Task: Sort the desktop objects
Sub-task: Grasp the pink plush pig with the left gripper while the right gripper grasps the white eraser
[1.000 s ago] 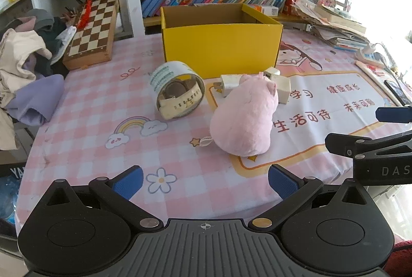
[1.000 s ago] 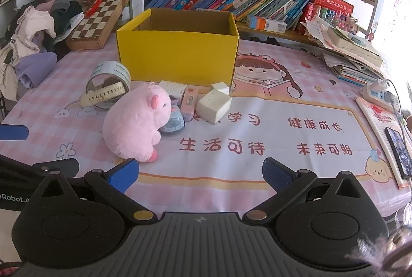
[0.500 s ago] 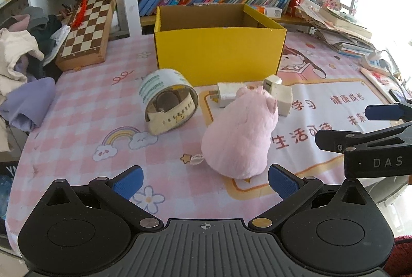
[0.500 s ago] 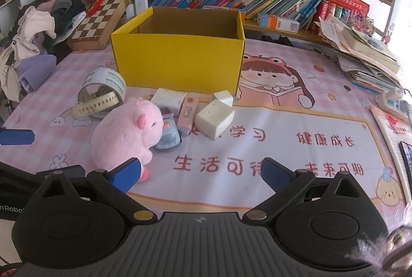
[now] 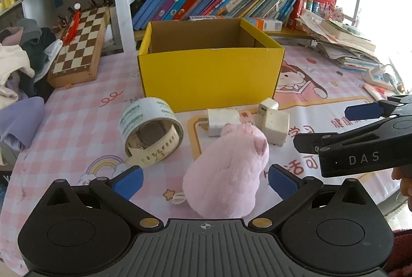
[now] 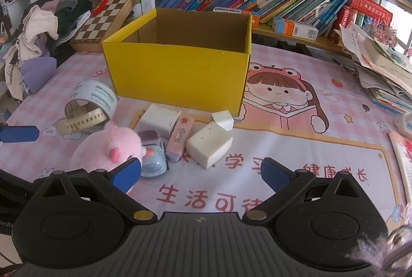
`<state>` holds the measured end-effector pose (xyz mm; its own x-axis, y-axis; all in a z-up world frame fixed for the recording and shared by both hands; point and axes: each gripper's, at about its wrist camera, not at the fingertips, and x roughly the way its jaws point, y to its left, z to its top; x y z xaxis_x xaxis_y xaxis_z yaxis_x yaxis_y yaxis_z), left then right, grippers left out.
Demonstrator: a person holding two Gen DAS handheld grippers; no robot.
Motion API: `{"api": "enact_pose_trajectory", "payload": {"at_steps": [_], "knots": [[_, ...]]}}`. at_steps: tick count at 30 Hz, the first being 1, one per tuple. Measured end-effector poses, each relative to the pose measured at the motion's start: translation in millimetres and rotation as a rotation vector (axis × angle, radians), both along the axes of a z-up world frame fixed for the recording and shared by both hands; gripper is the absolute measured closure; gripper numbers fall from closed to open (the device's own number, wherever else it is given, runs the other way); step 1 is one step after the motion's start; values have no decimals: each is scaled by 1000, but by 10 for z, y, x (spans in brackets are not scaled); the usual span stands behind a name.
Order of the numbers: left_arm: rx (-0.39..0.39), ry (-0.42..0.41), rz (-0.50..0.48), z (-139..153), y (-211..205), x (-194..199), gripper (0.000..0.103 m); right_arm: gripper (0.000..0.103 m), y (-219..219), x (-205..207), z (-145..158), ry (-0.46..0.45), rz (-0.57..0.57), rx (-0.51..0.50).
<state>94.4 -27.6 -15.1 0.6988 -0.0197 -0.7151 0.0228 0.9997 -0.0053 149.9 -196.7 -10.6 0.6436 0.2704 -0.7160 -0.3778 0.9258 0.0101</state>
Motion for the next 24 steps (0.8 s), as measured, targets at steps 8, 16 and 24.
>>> {"api": "enact_pose_trajectory", "payload": {"at_steps": [8,16,24], "knots": [[12,36,47,-57,-95,170,0,3,-114,257,-70,36,35,33],[21,67,58,-125,-171,267,0,21,-100,485,-177,80,89,49],[13,92,58,-179,-179,366,0,21,-48,725,-306,139,106,48]]}}
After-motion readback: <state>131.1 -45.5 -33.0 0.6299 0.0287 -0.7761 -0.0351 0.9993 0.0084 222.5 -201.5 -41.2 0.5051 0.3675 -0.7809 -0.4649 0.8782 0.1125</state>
